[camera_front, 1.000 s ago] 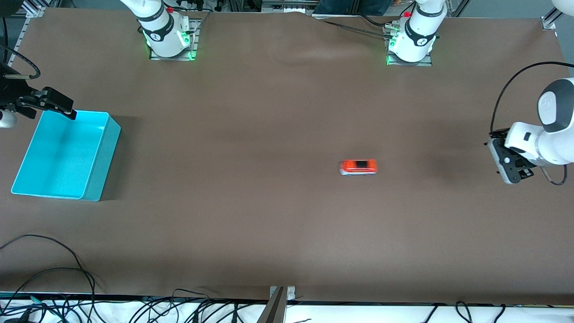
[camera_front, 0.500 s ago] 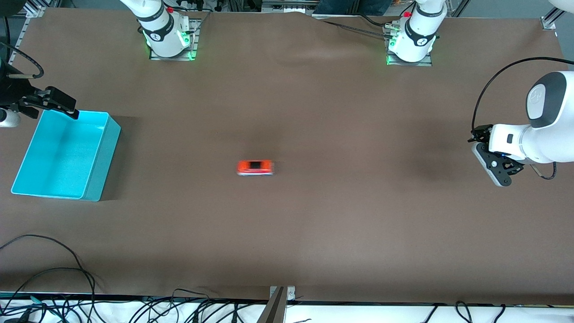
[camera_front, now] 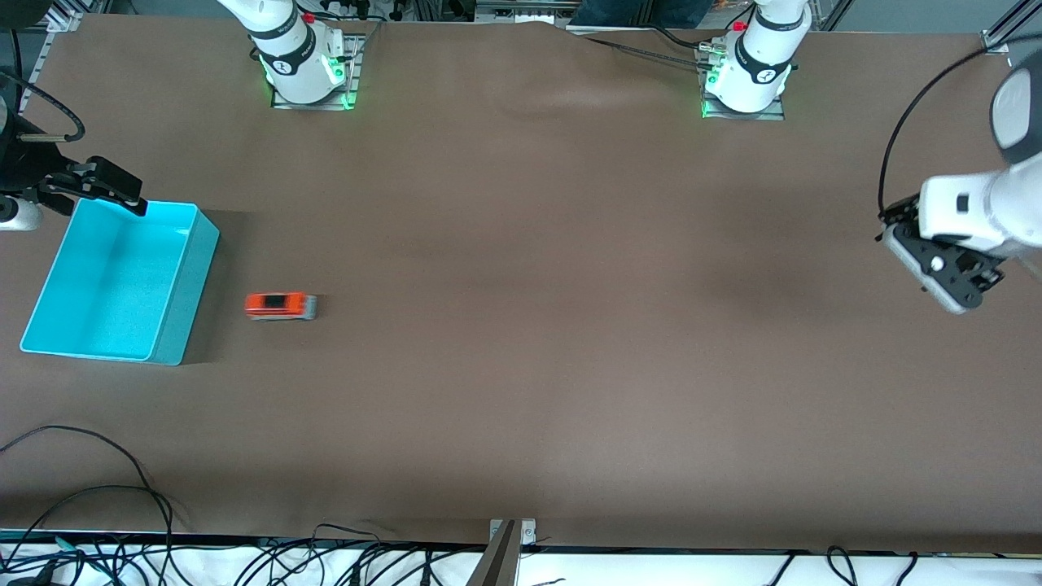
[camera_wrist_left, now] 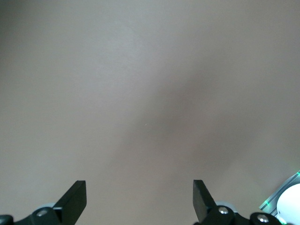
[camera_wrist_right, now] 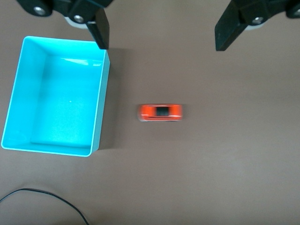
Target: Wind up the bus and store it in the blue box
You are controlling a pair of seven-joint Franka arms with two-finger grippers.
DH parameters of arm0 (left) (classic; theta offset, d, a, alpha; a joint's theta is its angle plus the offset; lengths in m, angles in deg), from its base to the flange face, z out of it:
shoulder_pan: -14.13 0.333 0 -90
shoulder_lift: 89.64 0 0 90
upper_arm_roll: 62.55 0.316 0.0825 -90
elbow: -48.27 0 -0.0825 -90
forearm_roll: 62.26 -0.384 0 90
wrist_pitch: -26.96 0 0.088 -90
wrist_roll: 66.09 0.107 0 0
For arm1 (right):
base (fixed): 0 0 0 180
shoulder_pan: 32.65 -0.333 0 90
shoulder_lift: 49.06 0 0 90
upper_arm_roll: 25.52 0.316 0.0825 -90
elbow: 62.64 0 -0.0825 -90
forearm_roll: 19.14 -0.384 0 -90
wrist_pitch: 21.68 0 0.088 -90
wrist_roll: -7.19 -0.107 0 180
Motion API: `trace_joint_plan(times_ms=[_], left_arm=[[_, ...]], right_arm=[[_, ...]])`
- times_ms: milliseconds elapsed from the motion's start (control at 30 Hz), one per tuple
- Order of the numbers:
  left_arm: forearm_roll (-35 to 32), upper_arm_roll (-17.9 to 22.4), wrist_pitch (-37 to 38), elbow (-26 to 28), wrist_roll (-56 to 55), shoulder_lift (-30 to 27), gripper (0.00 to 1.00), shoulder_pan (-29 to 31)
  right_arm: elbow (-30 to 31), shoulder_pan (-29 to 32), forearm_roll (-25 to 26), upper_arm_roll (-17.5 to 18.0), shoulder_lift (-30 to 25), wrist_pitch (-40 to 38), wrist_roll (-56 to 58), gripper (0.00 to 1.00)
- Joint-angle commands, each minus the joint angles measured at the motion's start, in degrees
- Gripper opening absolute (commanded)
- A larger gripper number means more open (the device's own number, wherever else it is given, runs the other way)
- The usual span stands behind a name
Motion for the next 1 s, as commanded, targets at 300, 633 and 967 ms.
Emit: trace_joint_plan(times_ms=[300,633,967], left_arm=[[5.61,5.41,-0.87,1.70,-2.49,-5.40,1.00,-3.47],[7.11,8.39,-1.14,3.81,-27.09,-10.06,1.00,-8.38],[14.84,19.11,0.00,6.89,-34.49,-14.90,1.00,-17.08]], right_arm=[[-0.41,-0.17,-0.36,-0.04,-0.45,-0.89,-0.86,1.00],[0.12,-0.08,-0.36,-0.22,-0.28,-0.98,-0.95,1.00],[0.20,0.01,0.34,-0.40,0.34,-1.24,-1.30,1.00]])
